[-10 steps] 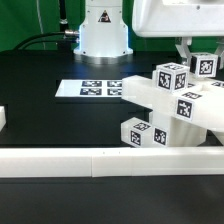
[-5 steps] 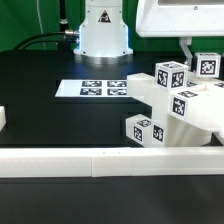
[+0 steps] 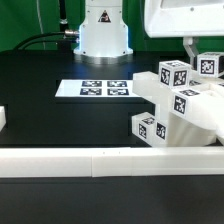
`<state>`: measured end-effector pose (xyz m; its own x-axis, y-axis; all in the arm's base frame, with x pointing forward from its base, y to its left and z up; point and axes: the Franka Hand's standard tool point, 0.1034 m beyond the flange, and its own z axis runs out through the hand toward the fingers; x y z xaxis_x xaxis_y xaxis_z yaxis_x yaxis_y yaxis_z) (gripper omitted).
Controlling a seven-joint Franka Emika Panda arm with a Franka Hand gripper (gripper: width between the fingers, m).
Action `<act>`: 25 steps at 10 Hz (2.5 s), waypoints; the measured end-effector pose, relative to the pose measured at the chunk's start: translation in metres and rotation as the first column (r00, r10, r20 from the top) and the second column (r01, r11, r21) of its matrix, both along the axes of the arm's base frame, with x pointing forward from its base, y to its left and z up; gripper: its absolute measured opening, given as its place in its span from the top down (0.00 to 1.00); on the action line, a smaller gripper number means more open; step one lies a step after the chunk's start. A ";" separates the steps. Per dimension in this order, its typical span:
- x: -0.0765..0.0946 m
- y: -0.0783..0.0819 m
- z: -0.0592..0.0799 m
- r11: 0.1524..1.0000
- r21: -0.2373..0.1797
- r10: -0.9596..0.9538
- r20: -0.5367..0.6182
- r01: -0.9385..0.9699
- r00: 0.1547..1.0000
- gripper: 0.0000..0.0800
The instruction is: Assemble chair
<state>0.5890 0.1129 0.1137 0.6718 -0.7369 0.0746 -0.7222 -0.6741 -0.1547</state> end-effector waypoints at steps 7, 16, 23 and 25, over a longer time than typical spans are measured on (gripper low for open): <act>0.000 0.007 0.002 0.952 -0.045 0.303 -0.015 -0.303 0.953 0.19; -0.003 0.003 0.000 0.344 -0.155 0.925 -0.111 -0.926 0.363 0.19; -0.004 0.002 -0.001 0.343 -0.157 0.925 -0.113 -0.926 0.362 0.66; -0.005 0.002 -0.002 0.418 -0.164 0.895 -0.096 -0.894 0.436 0.66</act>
Offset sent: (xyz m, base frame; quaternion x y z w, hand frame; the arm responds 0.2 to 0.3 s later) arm 0.0032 0.0079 0.0064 -0.0487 -0.0222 -0.0779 0.9955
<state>0.5841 0.1146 0.1121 0.9435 0.3051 0.1294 0.3041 -0.9522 0.0279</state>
